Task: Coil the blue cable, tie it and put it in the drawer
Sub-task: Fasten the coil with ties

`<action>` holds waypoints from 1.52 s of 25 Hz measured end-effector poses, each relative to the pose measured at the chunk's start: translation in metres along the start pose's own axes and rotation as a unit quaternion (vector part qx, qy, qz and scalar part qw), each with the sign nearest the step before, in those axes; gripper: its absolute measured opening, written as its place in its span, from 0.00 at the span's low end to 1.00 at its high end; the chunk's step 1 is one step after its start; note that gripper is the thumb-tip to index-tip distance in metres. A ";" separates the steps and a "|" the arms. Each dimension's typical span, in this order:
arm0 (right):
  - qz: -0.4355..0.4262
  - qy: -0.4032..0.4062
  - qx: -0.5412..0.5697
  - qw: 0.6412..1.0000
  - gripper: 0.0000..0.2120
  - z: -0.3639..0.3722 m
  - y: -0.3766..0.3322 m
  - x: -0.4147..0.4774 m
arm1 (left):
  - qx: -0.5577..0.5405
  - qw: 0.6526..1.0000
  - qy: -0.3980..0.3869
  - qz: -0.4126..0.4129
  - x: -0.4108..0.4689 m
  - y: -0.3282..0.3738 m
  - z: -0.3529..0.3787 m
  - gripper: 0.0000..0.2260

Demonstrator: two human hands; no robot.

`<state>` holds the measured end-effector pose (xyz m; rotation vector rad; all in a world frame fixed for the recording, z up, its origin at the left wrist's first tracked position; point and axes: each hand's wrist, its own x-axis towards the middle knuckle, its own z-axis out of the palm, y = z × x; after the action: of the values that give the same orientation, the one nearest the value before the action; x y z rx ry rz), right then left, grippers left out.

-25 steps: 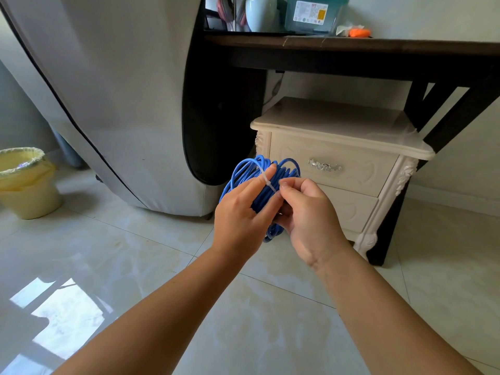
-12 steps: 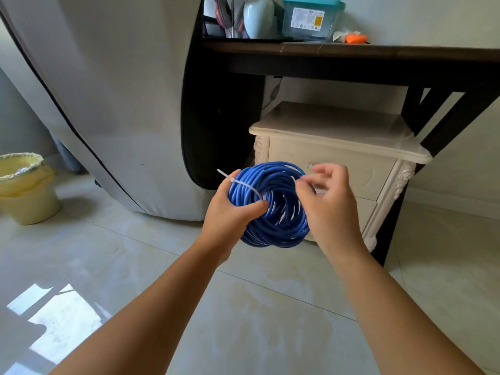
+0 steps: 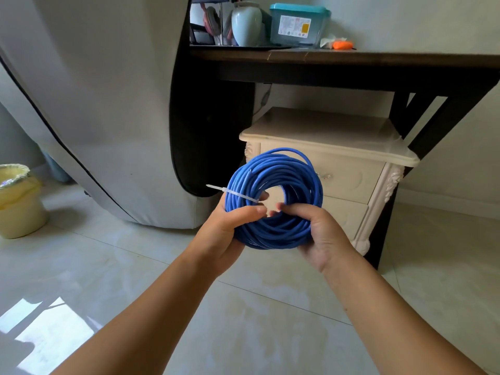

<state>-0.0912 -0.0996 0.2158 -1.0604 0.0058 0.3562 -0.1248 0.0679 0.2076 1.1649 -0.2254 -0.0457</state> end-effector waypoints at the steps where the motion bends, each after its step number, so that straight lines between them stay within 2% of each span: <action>1: -0.019 0.029 -0.018 0.999 0.05 -0.004 -0.003 0.005 | 0.007 0.999 -0.043 -0.013 0.001 0.001 -0.006 0.27; 2: -0.041 0.052 -0.057 0.996 0.07 -0.009 -0.009 0.007 | 0.022 0.997 -0.069 -0.031 0.002 0.003 -0.013 0.31; 4: -0.105 0.089 -0.209 0.968 0.15 -0.016 -0.022 0.011 | 0.074 0.994 -0.030 -0.080 0.004 0.013 -0.028 0.48; 5: -0.132 0.097 -0.310 0.936 0.20 -0.020 -0.029 0.011 | 0.141 0.986 0.017 -0.091 0.004 0.018 -0.028 0.57; 6: -0.152 0.093 -0.414 0.893 0.24 -0.023 -0.033 0.011 | 0.243 0.966 0.043 -0.082 0.006 0.023 -0.023 0.60; 7: -0.164 0.076 -0.510 0.841 0.26 -0.024 -0.036 0.010 | 0.352 0.934 0.022 -0.059 0.011 0.027 -0.011 0.60; 8: -0.163 0.053 -0.582 0.795 0.28 -0.022 -0.039 0.008 | 0.463 0.885 -0.030 -0.035 0.021 0.027 0.002 0.60; 9: -0.158 0.029 -0.625 0.764 0.28 -0.019 -0.041 0.007 | 0.554 0.828 -0.089 -0.019 0.033 0.026 0.017 0.59; 10: -0.156 0.007 -0.643 0.750 0.29 -0.017 -0.044 0.008 | 0.608 0.783 -0.131 -0.015 0.047 0.023 0.028 0.58; 11: -0.159 -0.005 -0.647 0.746 0.29 -0.015 -0.047 0.012 | 0.634 0.760 -0.143 -0.017 0.061 0.022 0.037 0.57; 12: -0.169 -0.004 -0.647 0.744 0.28 -0.016 -0.051 0.018 | 0.640 0.756 -0.138 -0.018 0.075 0.020 0.041 0.53; 14: -0.172 -0.008 -0.652 0.739 0.29 -0.020 -0.065 0.034 | 0.629 0.770 -0.106 -0.007 0.099 0.017 0.044 0.42; 15: -0.155 -0.030 -0.642 0.750 0.30 -0.024 -0.075 0.042 | 0.614 0.785 -0.079 -0.008 0.108 0.016 0.044 0.36; 17: -0.094 -0.075 -0.578 0.807 0.31 -0.037 -0.107 0.063 | 0.559 0.828 -0.025 -0.023 0.129 0.014 0.044 0.27; 18: -0.080 -0.063 -0.540 0.835 0.29 -0.047 -0.125 0.075 | 0.521 0.853 0.005 -0.034 0.140 0.013 0.044 0.24; 19: -0.097 -0.011 -0.518 0.850 0.25 -0.061 -0.143 0.091 | 0.483 0.874 0.038 -0.044 0.156 0.012 0.044 0.22; 20: -0.142 0.067 -0.522 0.838 0.20 -0.076 -0.159 0.107 | 0.450 0.889 0.071 -0.049 0.169 0.011 0.044 0.20; 22: -0.212 0.216 -0.578 0.758 0.14 -0.109 -0.181 0.142 | 0.404 0.906 0.116 -0.043 0.197 0.008 0.044 0.18; 23: -0.210 0.247 -0.613 0.720 0.14 -0.124 -0.187 0.157 | 0.390 0.911 0.126 -0.039 0.207 0.007 0.045 0.17; 25: -0.173 0.249 -0.679 0.668 0.16 -0.148 -0.194 0.189 | 0.376 0.916 0.135 -0.030 0.223 0.003 0.044 0.18; 30: -0.060 0.213 -0.776 0.591 0.22 -0.171 -0.204 0.240 | 0.388 0.907 0.157 -0.034 0.236 -0.009 0.029 0.20; 32: -0.038 0.213 -0.816 0.536 0.21 -0.174 -0.205 0.251 | 0.379 0.908 0.169 -0.053 0.236 -0.016 0.022 0.18; 34: -0.060 0.221 -0.822 0.522 0.15 -0.176 -0.208 0.256 | 0.362 0.912 0.183 -0.069 0.235 -0.021 0.017 0.18; 36: -0.080 0.244 -0.791 0.554 0.10 -0.179 -0.205 0.254 | 0.330 0.919 0.193 -0.090 0.233 -0.024 0.015 0.18; 38: -0.115 0.240 -0.777 0.571 0.09 -0.173 -0.197 0.244 | 0.297 0.928 0.197 -0.110 0.228 -0.026 0.014 0.17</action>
<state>0.2249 -0.2639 0.2557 -2.8959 0.0478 -0.3516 0.0969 0.0098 0.2238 1.7709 0.2730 0.0659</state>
